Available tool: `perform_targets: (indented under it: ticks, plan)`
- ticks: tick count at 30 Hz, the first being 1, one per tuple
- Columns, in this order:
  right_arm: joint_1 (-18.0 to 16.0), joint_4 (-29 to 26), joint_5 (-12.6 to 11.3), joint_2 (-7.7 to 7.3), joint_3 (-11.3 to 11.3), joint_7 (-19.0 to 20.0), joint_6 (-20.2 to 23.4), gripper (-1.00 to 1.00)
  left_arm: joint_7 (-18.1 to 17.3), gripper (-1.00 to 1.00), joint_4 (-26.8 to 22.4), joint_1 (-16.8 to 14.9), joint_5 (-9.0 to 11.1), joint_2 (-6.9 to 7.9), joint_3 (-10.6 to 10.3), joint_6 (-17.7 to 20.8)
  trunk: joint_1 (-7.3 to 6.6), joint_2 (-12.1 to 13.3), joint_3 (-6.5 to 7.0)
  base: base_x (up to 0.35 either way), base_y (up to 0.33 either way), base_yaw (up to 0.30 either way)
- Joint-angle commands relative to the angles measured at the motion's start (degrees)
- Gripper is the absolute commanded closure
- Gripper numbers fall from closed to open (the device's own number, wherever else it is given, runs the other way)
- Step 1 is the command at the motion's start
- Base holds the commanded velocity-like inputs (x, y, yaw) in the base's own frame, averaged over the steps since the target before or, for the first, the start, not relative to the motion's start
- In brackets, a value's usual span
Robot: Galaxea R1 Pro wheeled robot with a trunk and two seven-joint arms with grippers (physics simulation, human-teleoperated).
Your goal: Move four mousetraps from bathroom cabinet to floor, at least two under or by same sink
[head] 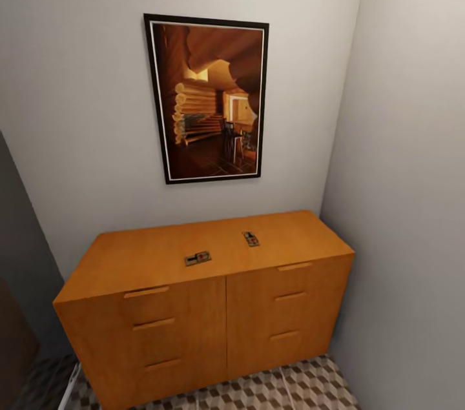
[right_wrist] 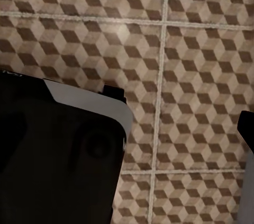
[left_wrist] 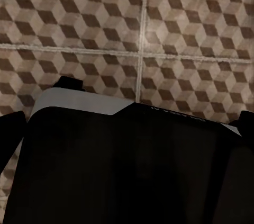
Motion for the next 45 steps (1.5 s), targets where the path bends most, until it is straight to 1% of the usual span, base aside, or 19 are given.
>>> perform_targets:
  ticks: [1, 6, 16, 20, 34, 45]
  plan:
    - [-0.08, 0.18, 0.58, 0.03, 0.14, -0.33, -0.26, -1.0, 0.24, -1.0, 0.01, -0.03, 0.29, -0.02, -0.48, -0.15, 0.02, -0.06, -0.08, 0.084, 0.0, 0.009]
    - [-0.08, 0.18, 0.63, -0.06, 0.14, -0.3, -0.34, -1.0, 0.24, -1.0, -0.02, -0.03, 0.29, -0.02, -0.5, -0.17, 0.02, -0.06, -0.08, 0.045, 0.0, 0.107]
    - [-0.08, 0.18, 0.65, -0.19, 0.14, -0.34, -0.4, -1.0, 0.24, -1.0, 0.0, -0.03, 0.3, -0.02, -0.48, -0.13, 0.02, -0.06, -0.08, 0.009, 0.0, 0.234]
    - [-0.08, 0.18, 0.65, -0.26, 0.14, -0.3, -0.39, -1.0, 0.28, -1.0, 0.0, -0.03, 0.3, -0.02, -0.51, -0.1, 0.02, -0.06, -0.08, 0.001, 0.0, 0.121]
    - [-0.08, 0.18, 0.65, -0.23, 0.14, -0.26, -0.44, -1.0, 0.37, -1.0, 0.0, -0.03, 0.3, -0.02, -0.5, -0.09, 0.02, -0.06, -0.08, 0.0, 0.0, 0.021]
    - [-0.08, 0.18, 0.65, -0.26, 0.14, -0.25, -0.45, -1.0, 0.23, -1.0, 0.01, -0.03, 0.28, -0.03, -0.53, -0.07, 0.02, -0.06, -0.08, 0.182, 0.0, 0.0]
